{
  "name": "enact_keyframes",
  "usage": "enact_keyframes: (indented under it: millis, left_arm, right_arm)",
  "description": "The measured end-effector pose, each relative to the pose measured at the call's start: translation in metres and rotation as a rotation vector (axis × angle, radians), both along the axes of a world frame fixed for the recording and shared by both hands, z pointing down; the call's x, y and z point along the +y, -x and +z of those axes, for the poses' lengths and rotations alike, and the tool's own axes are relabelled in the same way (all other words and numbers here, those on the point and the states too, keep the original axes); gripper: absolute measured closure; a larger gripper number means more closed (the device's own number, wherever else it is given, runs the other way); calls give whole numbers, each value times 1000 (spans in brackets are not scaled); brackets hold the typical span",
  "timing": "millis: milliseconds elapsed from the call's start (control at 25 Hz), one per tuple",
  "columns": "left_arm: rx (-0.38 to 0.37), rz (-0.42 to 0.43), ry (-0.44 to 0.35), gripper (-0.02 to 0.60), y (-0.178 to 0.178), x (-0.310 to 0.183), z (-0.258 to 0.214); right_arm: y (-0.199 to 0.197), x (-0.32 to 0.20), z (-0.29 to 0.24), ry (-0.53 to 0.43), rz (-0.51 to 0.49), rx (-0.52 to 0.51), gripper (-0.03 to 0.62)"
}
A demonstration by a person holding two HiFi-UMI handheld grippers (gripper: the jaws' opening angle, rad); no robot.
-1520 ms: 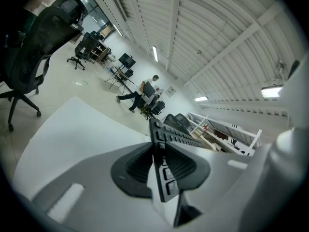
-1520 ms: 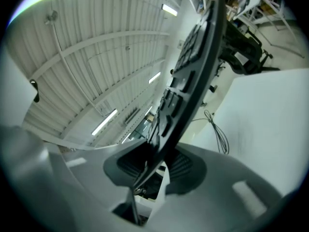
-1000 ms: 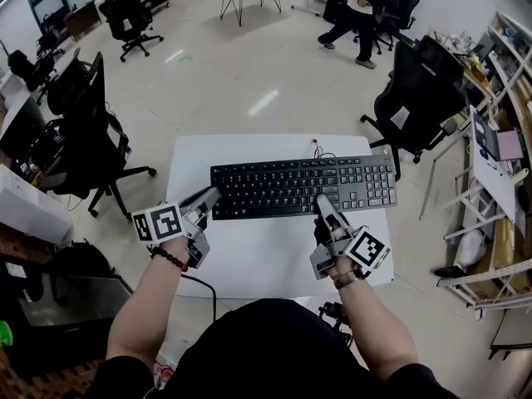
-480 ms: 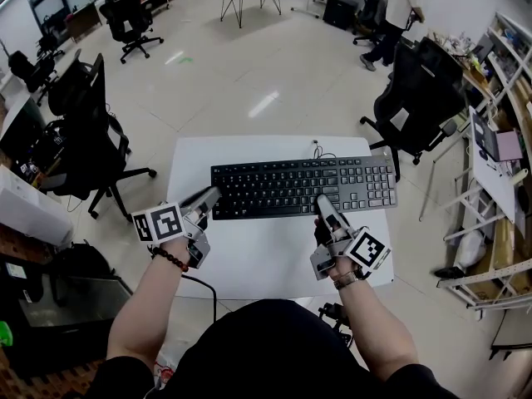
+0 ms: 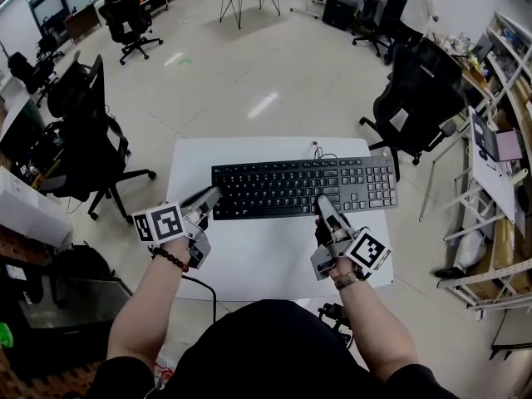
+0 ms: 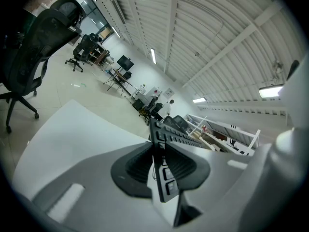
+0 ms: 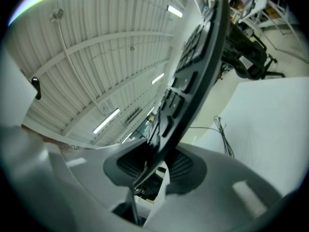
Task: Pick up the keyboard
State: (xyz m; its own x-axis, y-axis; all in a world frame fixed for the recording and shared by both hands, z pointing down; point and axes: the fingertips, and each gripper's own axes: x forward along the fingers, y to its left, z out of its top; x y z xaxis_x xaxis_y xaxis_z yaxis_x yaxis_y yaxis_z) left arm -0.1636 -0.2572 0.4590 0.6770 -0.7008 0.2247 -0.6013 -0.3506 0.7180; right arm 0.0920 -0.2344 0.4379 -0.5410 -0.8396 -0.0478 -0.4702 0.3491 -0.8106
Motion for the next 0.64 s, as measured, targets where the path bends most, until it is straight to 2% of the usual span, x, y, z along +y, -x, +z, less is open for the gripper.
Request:
enact_keyframes:
  millis: [640]
  left_arm:
    - [-1, -9, -1, 494, -1, -3, -1]
  right_arm:
    - [0, -4, -3, -8, -9, -1, 482]
